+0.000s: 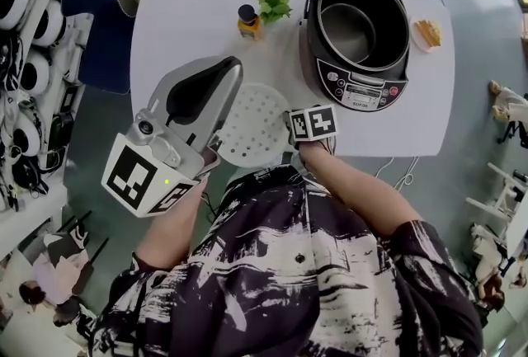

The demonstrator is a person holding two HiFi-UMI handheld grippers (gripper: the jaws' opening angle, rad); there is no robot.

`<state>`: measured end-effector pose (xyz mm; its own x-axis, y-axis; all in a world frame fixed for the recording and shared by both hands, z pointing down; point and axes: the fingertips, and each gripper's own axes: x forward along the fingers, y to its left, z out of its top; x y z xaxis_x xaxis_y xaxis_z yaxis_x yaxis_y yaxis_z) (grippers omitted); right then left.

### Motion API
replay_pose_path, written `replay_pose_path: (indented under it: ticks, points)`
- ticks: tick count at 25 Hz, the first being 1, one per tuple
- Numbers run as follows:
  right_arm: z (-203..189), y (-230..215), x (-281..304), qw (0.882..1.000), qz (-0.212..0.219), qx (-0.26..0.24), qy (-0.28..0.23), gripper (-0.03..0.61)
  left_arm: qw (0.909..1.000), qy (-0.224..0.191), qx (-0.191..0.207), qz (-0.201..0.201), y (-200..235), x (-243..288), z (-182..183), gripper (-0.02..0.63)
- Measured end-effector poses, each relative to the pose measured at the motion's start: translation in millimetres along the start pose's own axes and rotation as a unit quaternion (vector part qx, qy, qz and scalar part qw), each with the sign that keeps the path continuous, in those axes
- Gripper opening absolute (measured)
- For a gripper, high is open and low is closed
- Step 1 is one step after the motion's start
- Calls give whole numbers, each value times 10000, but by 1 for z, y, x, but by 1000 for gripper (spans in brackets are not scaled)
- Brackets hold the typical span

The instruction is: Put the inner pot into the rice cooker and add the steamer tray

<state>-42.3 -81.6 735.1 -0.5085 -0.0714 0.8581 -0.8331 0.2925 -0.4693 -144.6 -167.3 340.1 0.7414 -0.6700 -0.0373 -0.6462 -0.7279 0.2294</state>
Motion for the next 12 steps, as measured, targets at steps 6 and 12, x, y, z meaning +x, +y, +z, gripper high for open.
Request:
replay_pose_path:
  ticks: [6,12]
  points:
    - [28,59,-53,9944,839,-537,-365,11,9997,-154,101,-167,-10,9,14,5]
    - [80,86,-158,9750,1116,-1350,-1370,10,9964,-451,256,-670,-52,30,44,5]
